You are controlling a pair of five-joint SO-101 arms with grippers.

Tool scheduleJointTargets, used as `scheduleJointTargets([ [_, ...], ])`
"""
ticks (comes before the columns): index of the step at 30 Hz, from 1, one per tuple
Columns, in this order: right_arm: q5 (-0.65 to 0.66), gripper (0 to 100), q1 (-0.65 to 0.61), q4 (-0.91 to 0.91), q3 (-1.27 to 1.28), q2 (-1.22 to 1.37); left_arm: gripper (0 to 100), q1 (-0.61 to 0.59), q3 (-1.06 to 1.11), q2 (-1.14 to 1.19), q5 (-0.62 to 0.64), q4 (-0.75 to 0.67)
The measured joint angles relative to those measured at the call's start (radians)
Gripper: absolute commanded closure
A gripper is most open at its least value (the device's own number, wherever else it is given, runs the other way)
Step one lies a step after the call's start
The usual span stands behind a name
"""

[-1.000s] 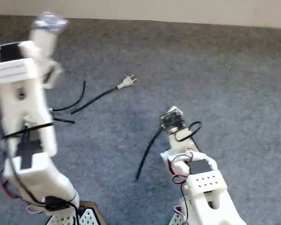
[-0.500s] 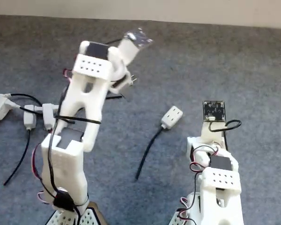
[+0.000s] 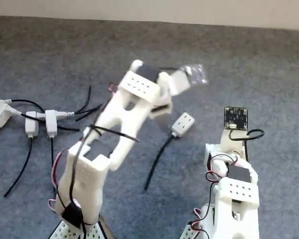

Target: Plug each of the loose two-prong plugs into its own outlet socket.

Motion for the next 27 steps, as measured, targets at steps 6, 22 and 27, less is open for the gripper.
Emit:
scheduleJointTargets([
  [6, 0.000, 83.5, 0.000, 0.000, 0.000, 0.000, 67, 0.104, 0.000, 0.100, 0.014, -0.075],
  [22, 0.000, 83.5, -0.032, 0.000, 0.000, 0.000, 84, 0.133, 0.012, 0.204, 0.250, -0.193],
  [27, 0.000, 83.5, -0.038, 0.000, 0.000, 0.000, 91, 0.135, -0.012, 0.258, 0.259, -0.149],
])
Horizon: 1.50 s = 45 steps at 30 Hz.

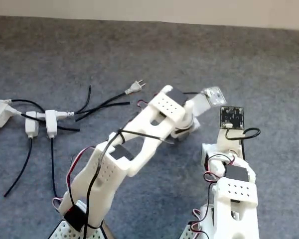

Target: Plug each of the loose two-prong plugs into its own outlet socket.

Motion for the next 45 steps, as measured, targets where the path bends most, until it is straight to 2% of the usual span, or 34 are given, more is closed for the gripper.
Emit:
scheduleJointTargets([
  [3, 0.000, 83.5, 0.000, 0.000, 0.000, 0.000, 96, -0.014, -0.038, 0.006, -0.012, 0.071],
  [6, 0.000, 83.5, -0.015, 0.000, 0.000, 0.000, 97, -0.046, -0.094, 0.011, -0.063, 0.187],
  [11, 0.005, 83.5, -0.028, -0.003, 0.000, 0.000, 97, -0.163, -0.189, -0.020, -0.196, 0.454],
  [13, 0.006, 83.5, -0.032, -0.003, 0.000, 0.000, 97, -0.238, -0.176, -0.064, -0.226, 0.476],
  [17, 0.006, 83.5, -0.038, -0.003, 0.000, 0.000, 97, -0.365, 0.003, -0.180, -0.350, 0.488],
  [21, 0.006, 83.5, -0.061, -0.003, 0.000, 0.000, 97, -0.416, 0.264, -0.330, -0.477, 0.488],
  [25, 0.006, 83.5, -0.064, -0.003, 0.000, 0.000, 97, -0.440, 0.542, -0.520, -0.582, 0.431],
  [34, 0.008, 83.5, -0.064, -0.003, 0.000, 0.000, 95, -0.460, 1.238, -0.847, -0.680, 0.031],
  [37, 0.008, 83.5, -0.081, -0.003, 0.000, 0.000, 85, -0.462, 1.332, -0.885, -0.681, -0.063],
  [40, 0.008, 83.5, -0.083, -0.003, 0.000, 0.000, 73, -0.491, 1.355, -0.905, -0.681, -0.083],
  [45, 0.008, 83.5, -0.092, -0.003, 0.000, 0.000, 73, -0.552, 1.333, -0.921, -0.692, -0.006],
])
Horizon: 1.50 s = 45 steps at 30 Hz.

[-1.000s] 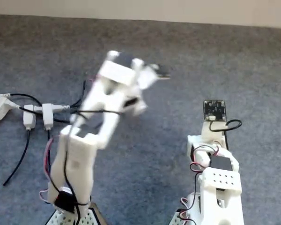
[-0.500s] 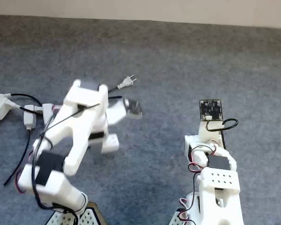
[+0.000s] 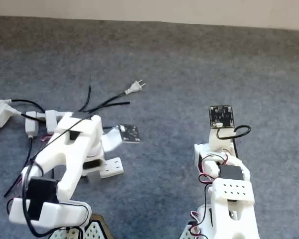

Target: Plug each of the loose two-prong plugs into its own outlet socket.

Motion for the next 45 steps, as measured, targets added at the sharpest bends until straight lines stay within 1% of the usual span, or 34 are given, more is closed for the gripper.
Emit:
scheduleJointTargets([
  [6, 0.000, 83.5, 0.000, 0.000, 0.000, 0.000, 73, -0.075, -0.130, -0.143, -0.049, 0.189],
  [9, 0.000, 83.5, 0.000, 0.000, 0.000, 0.000, 73, -0.075, -0.189, -0.232, -0.049, 0.227],
  [11, 0.000, 83.5, 0.000, 0.000, 0.000, 0.000, 73, -0.098, -0.238, -0.275, -0.008, 0.201],
  [15, 0.000, 83.5, 0.000, 0.000, 0.000, 0.000, 73, -0.140, -0.373, -0.252, 0.212, 0.009],
  [19, 0.003, 83.5, 0.000, 0.000, 0.000, 0.000, 73, -0.117, -0.551, -0.038, 0.394, -0.132],
  [23, 0.003, 83.5, 0.000, 0.000, 0.000, 0.000, 73, -0.043, -0.807, 0.278, 0.442, -0.158],
  [25, 0.003, 83.5, 0.000, 0.000, 0.000, 0.000, 73, -0.008, -0.954, 0.439, 0.451, -0.143],
  [29, 0.003, 83.5, 0.000, 0.000, 0.000, 0.000, 73, 0.038, -1.267, 0.744, 0.459, -0.060],
  [33, 0.003, 83.5, 0.000, 0.000, 0.000, 0.000, 74, 0.044, -1.590, 1.017, 0.460, 0.023],
  [35, 0.003, 83.5, 0.000, 0.000, 0.000, 0.000, 80, 0.038, -1.751, 1.135, 0.462, 0.075],
  [38, 0.003, 83.5, 0.000, 0.000, 0.000, 0.000, 93, 0.043, -1.987, 1.278, 0.463, 0.186],
  [40, 0.003, 83.5, -0.002, 0.000, 0.000, 0.000, 99, 0.046, -2.134, 1.355, 0.463, 0.264],
  [43, 0.018, 83.5, -0.031, 0.000, 0.000, 0.000, 100, 0.064, -2.318, 1.448, 0.462, 0.358],
  [45, 0.029, 83.5, -0.026, 0.000, 0.000, 0.000, 100, 0.077, -2.364, 1.471, 0.454, 0.400],
])
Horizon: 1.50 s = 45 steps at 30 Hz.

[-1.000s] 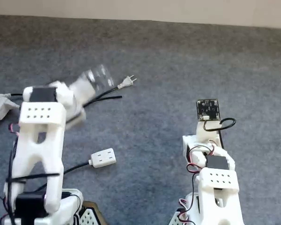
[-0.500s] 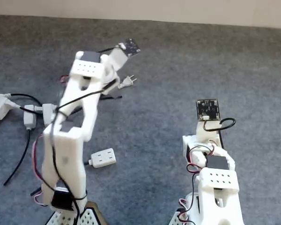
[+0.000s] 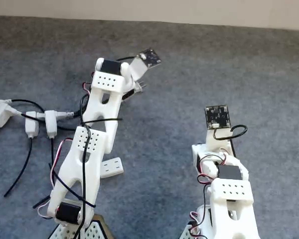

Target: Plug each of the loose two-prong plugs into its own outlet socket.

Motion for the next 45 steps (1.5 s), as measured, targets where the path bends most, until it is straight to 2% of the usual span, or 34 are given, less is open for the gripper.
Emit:
scheduleJointTargets([
  [10, 0.006, 83.5, -0.012, 0.000, 0.000, 0.000, 100, 0.002, -0.018, -0.005, -0.021, 0.063],
  [15, 0.006, 83.5, -0.012, 0.000, 0.000, 0.000, 100, 0.002, 0.020, -0.097, 0.020, 0.080],
  [22, 0.006, 83.5, -0.012, 0.000, 0.000, 0.000, 100, 0.002, 0.440, -0.356, 0.018, 0.080],
  [25, 0.006, 83.5, -0.012, 0.000, 0.000, 0.000, 100, 0.002, 0.680, -0.529, -0.075, 0.080],
  [29, 0.006, 83.5, -0.012, 0.000, 0.000, 0.000, 99, 0.000, 1.082, -0.801, -0.276, 0.080],
  [32, 0.006, 83.5, -0.012, 0.000, 0.000, 0.000, 89, 0.000, 1.387, -0.997, -0.425, 0.071],
  [34, 0.006, 83.5, -0.012, 0.000, 0.000, 0.000, 80, -0.009, 1.545, -1.091, -0.437, 0.014],
  [37, 0.006, 83.5, -0.012, 0.000, 0.000, 0.000, 76, -0.058, 1.657, -1.152, -0.410, -0.104],
  [45, 0.006, 83.5, -0.012, 0.000, 0.000, 0.000, 78, -0.097, 1.689, -1.166, -0.387, -0.198],
])
